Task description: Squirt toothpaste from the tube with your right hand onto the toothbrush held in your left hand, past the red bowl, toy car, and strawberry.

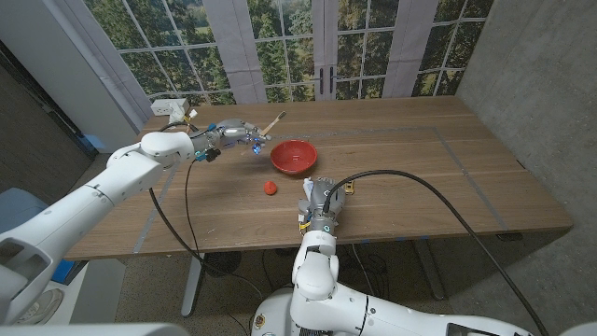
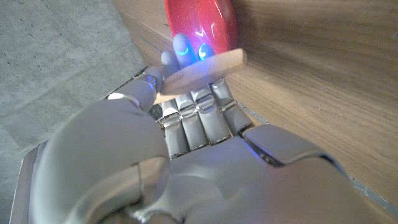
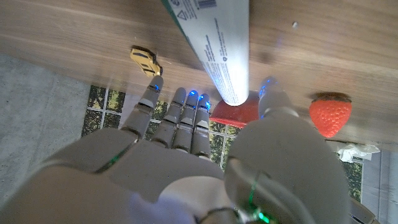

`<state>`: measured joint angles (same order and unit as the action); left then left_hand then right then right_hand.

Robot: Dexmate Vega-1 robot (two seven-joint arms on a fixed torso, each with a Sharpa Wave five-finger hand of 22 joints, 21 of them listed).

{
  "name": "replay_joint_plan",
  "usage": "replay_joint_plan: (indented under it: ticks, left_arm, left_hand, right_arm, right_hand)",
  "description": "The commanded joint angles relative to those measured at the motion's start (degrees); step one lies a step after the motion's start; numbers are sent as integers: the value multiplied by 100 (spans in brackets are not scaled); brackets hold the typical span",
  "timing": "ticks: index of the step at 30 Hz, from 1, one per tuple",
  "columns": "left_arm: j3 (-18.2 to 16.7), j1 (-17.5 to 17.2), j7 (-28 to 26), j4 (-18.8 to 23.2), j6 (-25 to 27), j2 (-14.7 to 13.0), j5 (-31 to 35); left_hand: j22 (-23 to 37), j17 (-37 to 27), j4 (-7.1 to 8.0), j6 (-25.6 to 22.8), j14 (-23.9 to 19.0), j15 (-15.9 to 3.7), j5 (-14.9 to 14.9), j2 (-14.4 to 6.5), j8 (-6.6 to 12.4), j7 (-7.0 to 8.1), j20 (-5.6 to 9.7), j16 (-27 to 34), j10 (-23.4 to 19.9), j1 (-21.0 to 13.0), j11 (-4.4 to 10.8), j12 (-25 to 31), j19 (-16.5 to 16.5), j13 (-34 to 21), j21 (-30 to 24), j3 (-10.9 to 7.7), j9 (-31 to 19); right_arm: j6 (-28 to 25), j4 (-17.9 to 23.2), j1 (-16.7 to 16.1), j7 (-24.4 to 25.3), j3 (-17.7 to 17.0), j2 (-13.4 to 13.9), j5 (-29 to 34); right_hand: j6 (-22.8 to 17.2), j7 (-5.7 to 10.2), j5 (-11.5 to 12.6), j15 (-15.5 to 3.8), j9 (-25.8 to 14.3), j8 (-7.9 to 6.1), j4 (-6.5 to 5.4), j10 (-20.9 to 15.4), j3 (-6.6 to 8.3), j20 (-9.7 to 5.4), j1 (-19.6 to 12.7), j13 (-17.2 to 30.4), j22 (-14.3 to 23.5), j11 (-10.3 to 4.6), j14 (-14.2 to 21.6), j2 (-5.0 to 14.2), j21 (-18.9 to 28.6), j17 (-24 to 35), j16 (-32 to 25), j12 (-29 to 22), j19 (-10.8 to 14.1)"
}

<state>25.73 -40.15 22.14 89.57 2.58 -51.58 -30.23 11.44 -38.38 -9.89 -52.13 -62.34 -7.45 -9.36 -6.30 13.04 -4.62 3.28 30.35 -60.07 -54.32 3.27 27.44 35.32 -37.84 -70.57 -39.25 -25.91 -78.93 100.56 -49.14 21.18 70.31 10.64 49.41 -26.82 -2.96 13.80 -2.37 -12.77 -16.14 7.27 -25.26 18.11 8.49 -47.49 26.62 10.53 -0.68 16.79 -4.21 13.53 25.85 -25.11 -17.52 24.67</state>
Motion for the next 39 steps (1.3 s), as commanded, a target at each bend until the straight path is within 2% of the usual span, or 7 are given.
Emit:
replay_joint_plan:
  ticks: [1, 9, 14, 17, 21, 26, 39]
  left_arm:
    - [8, 19, 17, 54, -26, -3, 21]
    - [-3, 8, 11, 71, 4, -21, 7]
    - [-2, 20, 28, 35, -22, -10, 6]
    - [5, 41, 45, 10, -21, -1, 8]
    - [14, 64, 55, -20, -14, 6, 16]
    - [38, 108, 89, -65, -8, 25, 30]
    - [138, 266, 163, -198, 22, 144, 85]
  left_hand:
    - [-3, -12, 2, -111, -375, -587, -43, -319, -10, -22, 560, -13, -659, -255, 630, -16, -9, -28, -44, -53, -20]
    - [-23, -12, 0, -115, -378, -588, -43, -315, -23, -23, 566, -25, -682, -252, 622, -43, -27, -5, -83, -59, -21]
    - [-30, -16, 1, -120, -379, -587, -43, -315, -27, -19, 566, -28, -671, -248, 621, -44, -37, -27, -99, -63, -21]
    - [-37, -13, 2, -117, -377, -588, -43, -314, -30, -18, 566, -36, -671, -245, 620, -53, -45, -28, -113, -65, -25]
    - [-43, -19, 0, -117, -384, -588, -43, -312, -35, -15, 567, -34, -681, -244, 628, -61, -48, -22, -127, -69, -26]
    - [-51, -16, 0, -123, -375, -587, -43, -311, -35, -21, 566, -48, -681, -241, 620, -70, -48, -29, -151, -75, -34]
    - [-68, -20, -1, -127, -390, -588, -43, -308, -50, -28, 576, -56, -689, -234, 624, -88, -72, -42, -191, -88, -39]
  right_arm:
    - [-106, -299, -30, -539, -105, -150, 464]
    - [-106, -394, 31, -826, -105, -165, 527]
    - [-106, -467, 105, -1036, -58, -168, 609]
    - [-106, -480, 174, -1057, -4, -141, 528]
    - [-106, -464, 227, -784, 20, -108, 223]
    - [-35, -377, 221, -264, -39, -40, -232]
    - [228, -46, 50, 987, -245, 182, -1007]
  right_hand:
    - [-187, 3, 9, -109, -4, -66, 3, -245, -50, -48, 5, 59, 32, -11, 126, 107, 36, 51, -80, -112, 127]
    - [-493, 37, -39, -142, 15, -169, -4, -495, -70, -102, 12, 107, 34, -32, 268, 222, 60, 105, -173, -206, 214]
    - [-757, 198, -84, -233, 33, -257, 62, -733, -48, -149, -107, 142, 37, -164, 345, 317, 66, 151, -241, -289, 249]
    - [-953, 281, -123, -323, 47, -322, 131, -946, 8, -244, -289, 173, 42, -273, 455, 445, 92, 200, -330, -359, 324]
    - [-1165, 400, -205, -438, 65, -384, 171, -1216, 43, -327, -476, 216, 50, -400, 693, 607, 129, 297, -517, -444, 416]
    - [-1557, 431, -301, -528, 76, -517, 153, -1594, -5, -373, -519, 261, 58, -408, 1022, 676, 169, 415, -755, -572, 500]
    - [-1956, 550, -349, -661, 78, -656, 218, -1998, 31, -439, -717, 334, 67, -493, 1243, 728, 203, 461, -873, -719, 553]
